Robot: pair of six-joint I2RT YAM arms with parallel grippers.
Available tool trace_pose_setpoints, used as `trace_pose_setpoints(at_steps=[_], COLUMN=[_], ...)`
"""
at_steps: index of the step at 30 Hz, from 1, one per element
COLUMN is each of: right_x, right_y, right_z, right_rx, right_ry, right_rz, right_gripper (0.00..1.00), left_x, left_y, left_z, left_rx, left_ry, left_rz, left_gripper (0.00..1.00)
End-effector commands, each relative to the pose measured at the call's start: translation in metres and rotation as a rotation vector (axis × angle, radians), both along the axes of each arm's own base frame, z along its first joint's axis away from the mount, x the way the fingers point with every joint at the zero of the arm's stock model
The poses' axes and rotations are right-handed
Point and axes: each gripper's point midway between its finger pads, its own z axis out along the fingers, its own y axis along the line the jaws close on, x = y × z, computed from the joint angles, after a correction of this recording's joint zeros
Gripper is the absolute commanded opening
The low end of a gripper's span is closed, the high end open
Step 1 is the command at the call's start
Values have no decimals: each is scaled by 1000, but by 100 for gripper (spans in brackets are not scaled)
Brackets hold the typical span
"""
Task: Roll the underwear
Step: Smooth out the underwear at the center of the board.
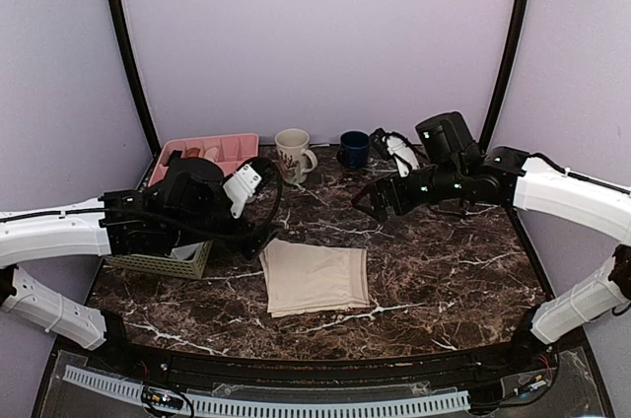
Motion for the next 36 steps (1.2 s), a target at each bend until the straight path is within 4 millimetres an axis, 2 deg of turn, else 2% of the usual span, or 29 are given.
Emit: trace_pose_setpoints(at_steps=[1, 3, 6, 8, 9, 11, 12, 15, 20, 25, 29, 34, 36], right_x=[41, 44, 39, 50, 37, 35, 31, 25, 20, 15, 12, 5, 5], right_y=[8, 23, 45, 48, 59, 69, 72, 80, 91, 88, 76, 52, 45], right_z=[37, 44, 29, 18, 15, 4, -16, -47, -72, -105, -136, -182, -192], right_rx=[172, 216, 270, 298, 382, 445, 440, 448, 500, 495, 462, 413, 408], right_ry=[-82, -44, 114, 113, 236, 335, 406, 529, 646, 736, 787, 851, 864], right_rz=[-181, -127, -10, -13, 35, 54, 54, 64, 92, 83, 53, -1, -21], right_gripper=[99, 99, 100, 99, 100, 100, 99, 99, 99, 100, 100, 98, 97], left_x=[34, 48, 51, 55, 58, 58, 59, 62, 64, 67, 67, 68, 75], left_y=[-1, -8, -28, -35, -38, -43, -45, -50, -58, -67, -67, -46, -28], left_z=[29, 20, 15, 7, 2, -12, -17, -33, -67, -88, -112, -156, -173], left_rx=[-132, -201, -326, -358, -369, -393, -411, -466, -466, -509, -535, -545, -558], left_ry=[14, 176, 339, 381, 403, 473, 503, 592, 706, 796, 881, 965, 996], left_rz=[188, 203, 117, 106, 105, 80, 67, 53, 60, 51, 47, 135, 204], left_gripper=[99, 99, 99, 99, 99, 99, 99, 99, 98, 97, 95, 94, 94])
